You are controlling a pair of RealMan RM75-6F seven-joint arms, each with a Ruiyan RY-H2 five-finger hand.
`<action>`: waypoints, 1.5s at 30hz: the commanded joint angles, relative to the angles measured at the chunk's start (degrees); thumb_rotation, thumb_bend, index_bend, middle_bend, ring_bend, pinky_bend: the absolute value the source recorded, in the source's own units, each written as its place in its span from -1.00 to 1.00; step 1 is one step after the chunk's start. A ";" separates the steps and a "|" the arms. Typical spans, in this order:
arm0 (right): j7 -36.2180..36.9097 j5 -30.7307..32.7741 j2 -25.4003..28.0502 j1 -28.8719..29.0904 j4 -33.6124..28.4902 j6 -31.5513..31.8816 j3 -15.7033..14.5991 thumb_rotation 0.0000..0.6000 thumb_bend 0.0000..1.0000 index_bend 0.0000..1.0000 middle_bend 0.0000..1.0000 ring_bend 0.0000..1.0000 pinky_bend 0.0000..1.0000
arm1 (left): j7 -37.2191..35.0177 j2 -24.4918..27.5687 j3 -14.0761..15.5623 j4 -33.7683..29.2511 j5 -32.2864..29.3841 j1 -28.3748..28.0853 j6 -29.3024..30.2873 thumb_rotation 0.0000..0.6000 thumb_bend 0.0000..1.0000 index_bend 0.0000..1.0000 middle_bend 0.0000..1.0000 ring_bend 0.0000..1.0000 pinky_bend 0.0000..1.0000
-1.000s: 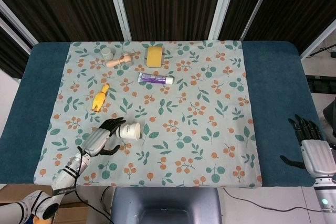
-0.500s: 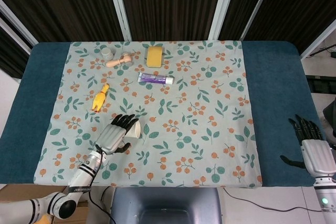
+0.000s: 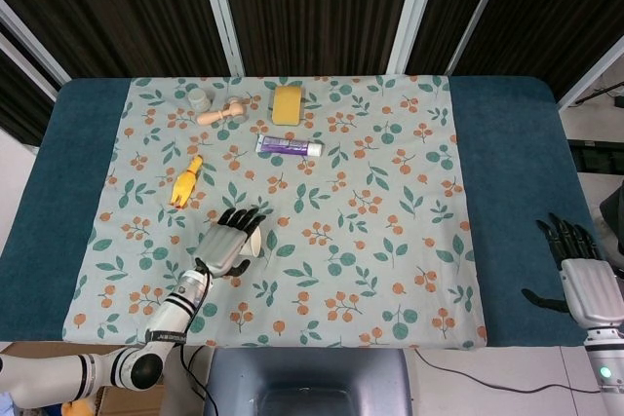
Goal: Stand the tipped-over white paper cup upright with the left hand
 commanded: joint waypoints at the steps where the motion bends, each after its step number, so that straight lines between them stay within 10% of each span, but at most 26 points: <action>1: -0.05 0.02 -0.01 0.01 0.03 -0.06 -0.04 1.00 -0.87 -1.00 -1.00 -1.00 -1.00 | 0.97 -0.77 0.08 1.40 -1.97 -1.18 0.03 1.00 -0.31 -0.98 -0.91 -1.00 -1.00; 20: -0.83 0.96 0.13 0.38 -0.25 -1.34 -0.15 1.00 -0.87 -1.00 -1.00 -1.00 -1.00 | -3.09 -2.46 1.10 4.07 0.18 -1.48 2.59 1.00 -0.17 -0.30 -0.33 -0.85 -1.00; 33: -0.95 0.92 0.38 0.64 -1.00 -2.03 -0.41 1.00 -0.87 -1.00 -1.00 -1.00 -1.00 | -50.65 -7.18 -4.83 11.16 16.77 9.59 12.30 1.00 -0.18 -0.38 -0.46 -0.87 -0.99; 45: -1.58 0.63 0.62 1.42 -2.23 -3.00 -0.50 1.00 -0.86 -1.00 -1.00 -1.00 -1.00 | -66.61 -15.52 -3.78 25.18 20.84 13.29 15.43 1.00 -0.21 -0.65 -0.74 -0.99 -0.98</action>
